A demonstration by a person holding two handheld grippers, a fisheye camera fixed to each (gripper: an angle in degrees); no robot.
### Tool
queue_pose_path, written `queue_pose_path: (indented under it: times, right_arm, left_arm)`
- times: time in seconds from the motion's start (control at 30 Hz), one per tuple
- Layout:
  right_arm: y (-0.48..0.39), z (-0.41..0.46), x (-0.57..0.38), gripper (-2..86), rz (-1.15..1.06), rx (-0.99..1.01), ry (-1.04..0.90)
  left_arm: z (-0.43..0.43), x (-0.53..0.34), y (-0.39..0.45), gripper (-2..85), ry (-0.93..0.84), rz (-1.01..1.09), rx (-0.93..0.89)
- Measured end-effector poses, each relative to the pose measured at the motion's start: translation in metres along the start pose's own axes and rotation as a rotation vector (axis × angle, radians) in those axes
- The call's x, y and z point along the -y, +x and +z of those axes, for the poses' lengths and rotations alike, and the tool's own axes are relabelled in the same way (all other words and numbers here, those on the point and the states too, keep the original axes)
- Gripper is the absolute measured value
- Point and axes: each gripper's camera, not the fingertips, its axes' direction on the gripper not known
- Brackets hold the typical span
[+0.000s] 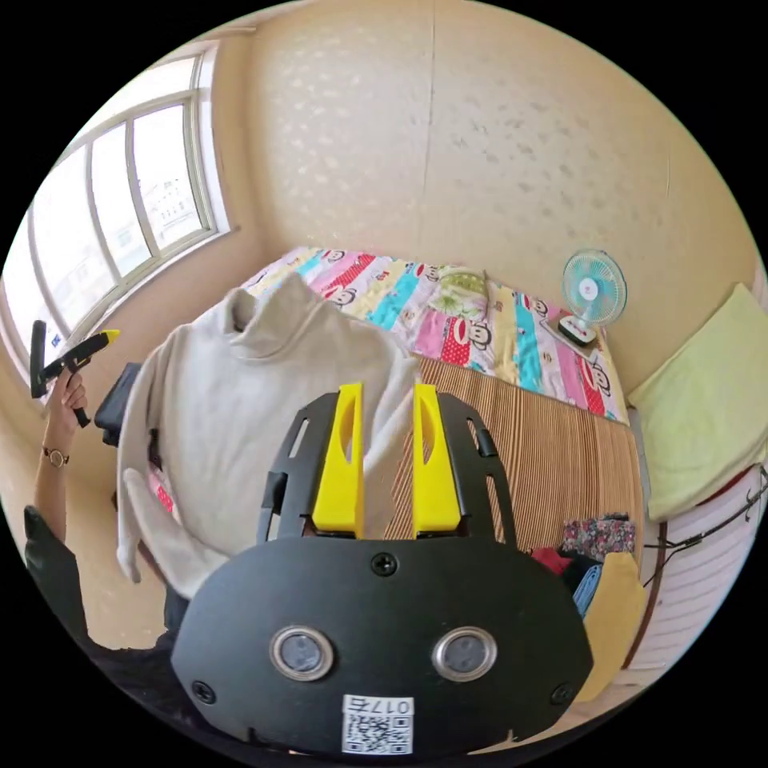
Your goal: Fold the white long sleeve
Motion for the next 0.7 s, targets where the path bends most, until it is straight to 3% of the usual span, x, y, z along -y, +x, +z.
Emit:
queue_pose_path:
  times: [0.17,0.37,0.43,0.47,0.57,0.7]
  right_arm:
    - [-0.024,0.126,-0.147,10.3,-0.079,0.213,-0.174]
    - [-0.028,0.225,-0.318,9.9,0.095,0.145,-0.325]
    - [-0.035,0.207,-0.355,8.8,0.120,0.100,-0.185]
    - [-0.043,0.201,-0.367,7.7,0.112,0.072,-0.169]
    - [-0.056,0.189,-0.372,5.1,0.072,0.049,-0.264]
    - [-0.051,0.165,-0.354,4.6,0.046,0.122,-0.421]
  left_arm:
    - [0.157,-0.130,0.054,8.6,-0.274,0.187,-0.140]
    - [0.287,-0.308,0.123,10.2,-0.540,0.280,-0.098]
    - [0.302,-0.345,0.135,10.9,-0.539,0.286,-0.034]
    - [0.294,-0.362,0.144,10.8,-0.445,0.318,0.003]
    - [0.286,-0.385,0.163,6.9,-0.469,0.454,0.070]
    - [0.244,-0.372,0.145,5.7,-0.573,0.464,-0.118]
